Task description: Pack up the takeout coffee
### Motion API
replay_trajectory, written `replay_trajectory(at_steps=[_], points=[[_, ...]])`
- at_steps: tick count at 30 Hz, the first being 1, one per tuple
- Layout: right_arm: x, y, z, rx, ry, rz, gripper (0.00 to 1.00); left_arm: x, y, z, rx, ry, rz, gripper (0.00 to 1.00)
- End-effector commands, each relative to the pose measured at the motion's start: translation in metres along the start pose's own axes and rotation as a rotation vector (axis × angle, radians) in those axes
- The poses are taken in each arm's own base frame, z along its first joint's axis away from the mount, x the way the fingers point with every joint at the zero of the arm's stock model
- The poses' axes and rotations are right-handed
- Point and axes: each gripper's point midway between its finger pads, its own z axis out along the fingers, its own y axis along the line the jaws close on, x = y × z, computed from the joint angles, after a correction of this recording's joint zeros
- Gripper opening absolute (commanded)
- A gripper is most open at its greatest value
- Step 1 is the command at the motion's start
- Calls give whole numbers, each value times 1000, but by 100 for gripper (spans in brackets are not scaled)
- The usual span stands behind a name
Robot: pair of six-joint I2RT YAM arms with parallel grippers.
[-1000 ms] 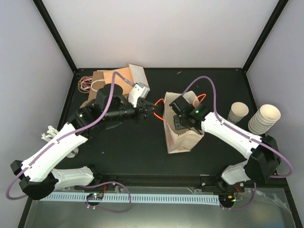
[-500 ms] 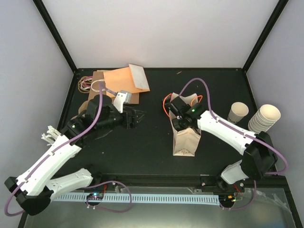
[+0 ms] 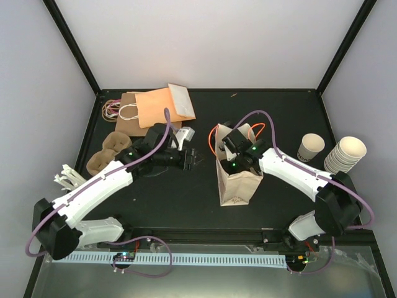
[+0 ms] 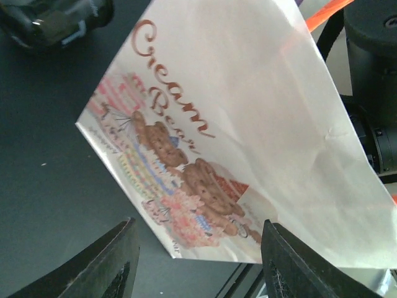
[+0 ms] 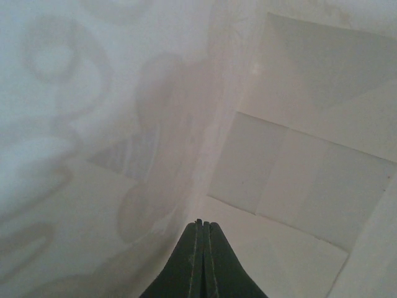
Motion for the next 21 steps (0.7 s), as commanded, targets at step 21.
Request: replay_trajectory(at_steps=[21], points=[[19, 53, 5, -351, 116, 9, 1, -6, -31, 36, 144, 19, 33, 57]])
